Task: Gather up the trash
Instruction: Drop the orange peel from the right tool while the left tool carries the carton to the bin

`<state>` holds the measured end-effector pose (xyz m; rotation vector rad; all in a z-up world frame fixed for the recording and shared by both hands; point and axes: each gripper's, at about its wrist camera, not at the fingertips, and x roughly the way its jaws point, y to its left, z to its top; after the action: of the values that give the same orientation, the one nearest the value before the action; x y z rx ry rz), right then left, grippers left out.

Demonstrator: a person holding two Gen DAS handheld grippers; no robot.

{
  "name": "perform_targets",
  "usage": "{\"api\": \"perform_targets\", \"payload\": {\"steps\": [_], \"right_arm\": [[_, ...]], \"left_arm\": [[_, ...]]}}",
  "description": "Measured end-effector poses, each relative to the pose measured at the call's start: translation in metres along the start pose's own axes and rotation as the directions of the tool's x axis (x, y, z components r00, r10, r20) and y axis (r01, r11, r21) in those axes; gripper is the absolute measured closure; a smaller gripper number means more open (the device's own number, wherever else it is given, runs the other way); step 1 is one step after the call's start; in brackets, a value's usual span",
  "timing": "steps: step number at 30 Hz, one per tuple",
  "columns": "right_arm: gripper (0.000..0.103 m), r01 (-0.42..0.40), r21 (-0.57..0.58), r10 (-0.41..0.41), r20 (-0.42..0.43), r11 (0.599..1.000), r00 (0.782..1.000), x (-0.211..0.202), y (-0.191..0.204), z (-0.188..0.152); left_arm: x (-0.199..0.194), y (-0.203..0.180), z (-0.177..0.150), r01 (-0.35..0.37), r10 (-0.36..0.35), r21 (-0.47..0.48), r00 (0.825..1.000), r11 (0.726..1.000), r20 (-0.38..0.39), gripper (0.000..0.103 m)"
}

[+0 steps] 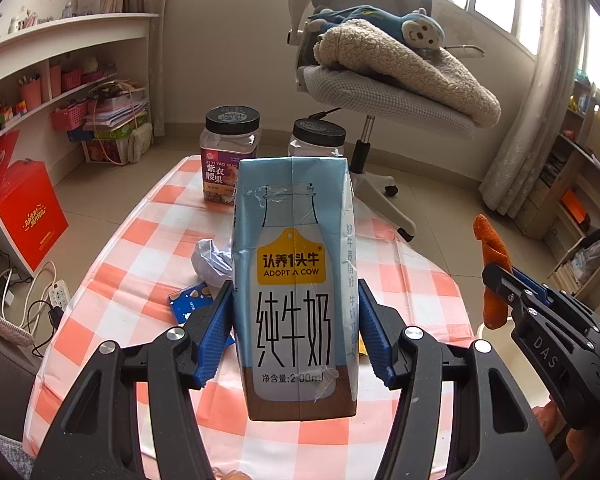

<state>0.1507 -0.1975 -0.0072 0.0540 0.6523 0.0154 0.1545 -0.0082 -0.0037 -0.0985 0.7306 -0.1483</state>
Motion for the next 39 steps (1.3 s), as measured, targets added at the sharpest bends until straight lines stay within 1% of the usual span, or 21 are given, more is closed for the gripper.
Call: {"api": "perform_targets", "payload": {"steps": [10,18,22,24,27,29,30,31,32,34,35,37,38,39], "right_arm": [[0.086,0.08,0.057,-0.08,0.001,0.995,0.997,-0.009,-0.042,-0.003],[0.086,0.164,0.124,-0.164,-0.01,0.979,0.986,-0.019,-0.087,-0.01],[0.086,0.214,0.181,-0.212,-0.03,0.96,0.977,-0.024,-0.114,-0.014],[0.086,0.25,0.205,-0.246,-0.043,0.946,0.968,-0.027,-0.128,-0.016],[0.084,0.297,0.256,-0.288,-0.073,0.92,0.955,-0.031,-0.151,-0.021],[0.083,0.333,0.297,-0.32,-0.091,0.895,0.943,-0.035,-0.168,-0.023],[0.077,0.345,0.316,-0.332,-0.094,0.884,0.939,-0.038,-0.176,-0.024],[0.069,0.36,0.336,-0.35,-0.092,0.87,0.932,-0.042,-0.183,-0.025],[0.064,0.376,0.354,-0.37,-0.088,0.856,0.925,-0.046,-0.191,-0.027],[0.041,0.399,0.396,-0.402,-0.079,0.827,0.912,-0.056,-0.205,-0.029],[0.037,0.412,0.416,-0.42,-0.076,0.811,0.904,-0.06,-0.212,-0.03],[0.026,0.436,0.444,-0.452,-0.076,0.783,0.889,-0.067,-0.225,-0.032],[0.023,0.446,0.459,-0.465,-0.077,0.768,0.882,-0.071,-0.231,-0.033],[0.017,0.455,0.478,-0.481,-0.076,0.751,0.873,-0.075,-0.238,-0.035]], "left_arm": [[0.007,-0.032,-0.006,0.048,-0.048,0.048,0.999,0.998,-0.013,0.045],[0.013,-0.057,-0.014,0.08,-0.077,0.091,0.997,0.993,-0.032,0.045],[0.016,-0.069,-0.017,0.099,-0.094,0.109,0.994,0.989,-0.046,0.045],[0.018,-0.077,-0.02,0.11,-0.105,0.121,0.993,0.987,-0.052,0.045],[0.022,-0.091,-0.024,0.13,-0.121,0.137,0.99,0.982,-0.067,0.045],[0.025,-0.101,-0.027,0.144,-0.133,0.14,0.988,0.98,-0.081,0.045],[0.028,-0.107,-0.029,0.157,-0.145,0.141,0.985,0.978,-0.094,0.045],[0.03,-0.114,-0.031,0.169,-0.154,0.146,0.982,0.975,-0.106,0.045],[0.032,-0.121,-0.033,0.177,-0.161,0.153,0.98,0.972,-0.114,0.045],[0.035,-0.137,-0.037,0.198,-0.177,0.17,0.975,0.965,-0.131,0.045],[0.036,-0.144,-0.04,0.212,-0.189,0.174,0.972,0.962,-0.142,0.045],[0.04,-0.16,-0.043,0.239,-0.212,0.173,0.963,0.955,-0.164,0.045],[0.042,-0.169,-0.045,0.256,-0.225,0.171,0.958,0.952,-0.178,0.045],[0.044,-0.177,-0.047,0.27,-0.237,0.17,0.953,0.948,-0.19,0.045]]}}
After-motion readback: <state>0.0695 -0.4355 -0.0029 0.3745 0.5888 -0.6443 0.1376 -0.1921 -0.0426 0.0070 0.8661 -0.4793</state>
